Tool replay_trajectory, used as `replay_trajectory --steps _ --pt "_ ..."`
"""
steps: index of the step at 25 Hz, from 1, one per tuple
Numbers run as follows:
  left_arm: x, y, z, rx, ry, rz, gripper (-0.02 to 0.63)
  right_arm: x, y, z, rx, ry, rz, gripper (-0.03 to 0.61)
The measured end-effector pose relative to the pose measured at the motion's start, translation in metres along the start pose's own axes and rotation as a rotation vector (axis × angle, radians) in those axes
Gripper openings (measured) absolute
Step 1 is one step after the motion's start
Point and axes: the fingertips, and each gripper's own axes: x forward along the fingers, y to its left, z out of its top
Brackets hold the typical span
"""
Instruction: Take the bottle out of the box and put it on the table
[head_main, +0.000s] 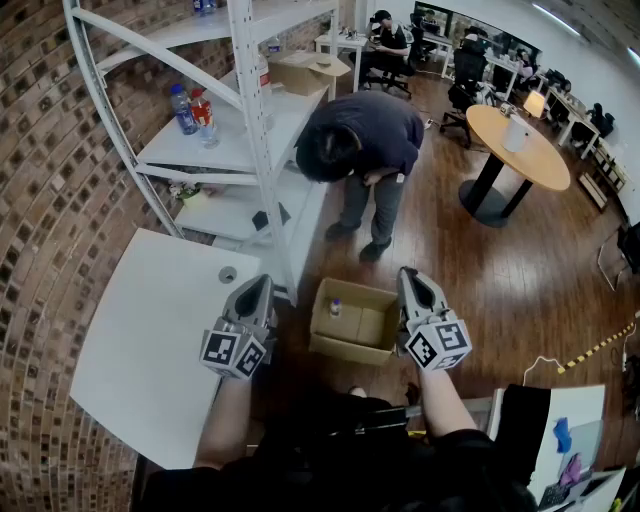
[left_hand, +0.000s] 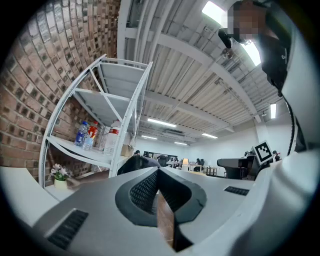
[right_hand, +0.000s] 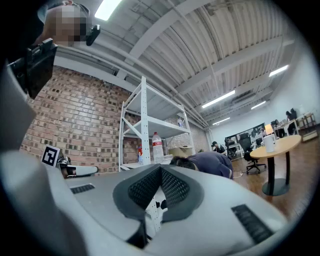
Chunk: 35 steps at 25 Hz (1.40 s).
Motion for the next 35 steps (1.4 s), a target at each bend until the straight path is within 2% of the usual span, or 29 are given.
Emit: replay_trajectory --steps 7,12,18,24,32,35 --pt "-0.001 0.003 -0.004 -0.064 -0.004 -0.061 -0.008 -0.011 0.009 -0.005 -0.006 0.018 -0.07 0.005" --pt "0.011 -0.003 -0.01 -0.089 -0.005 -0.078 -0.008 -0.017 -0.003 -0.001 -0.011 0.025 -0.096 0.005" --pt "0.038 -0.005 -0.02 -0.069 0.01 -0.034 -0.008 0.002 -0.039 -0.004 0.023 0.005 -0.06 0.005" --pt "0.07 -0.007 -0.021 -0.012 0.006 0.001 -0.008 0.036 -0.072 -0.01 0.034 0.007 0.004 0.005" --pt "0.113 -0.016 -0.029 0.033 -0.004 0.039 -0.008 0.076 -0.107 -0.004 0.017 0.023 0.093 0.005" --pt "0.123 -0.019 -0.034 0.024 0.003 0.053 -0.008 0.085 -0.119 -0.001 0.008 0.032 0.106 0.005"
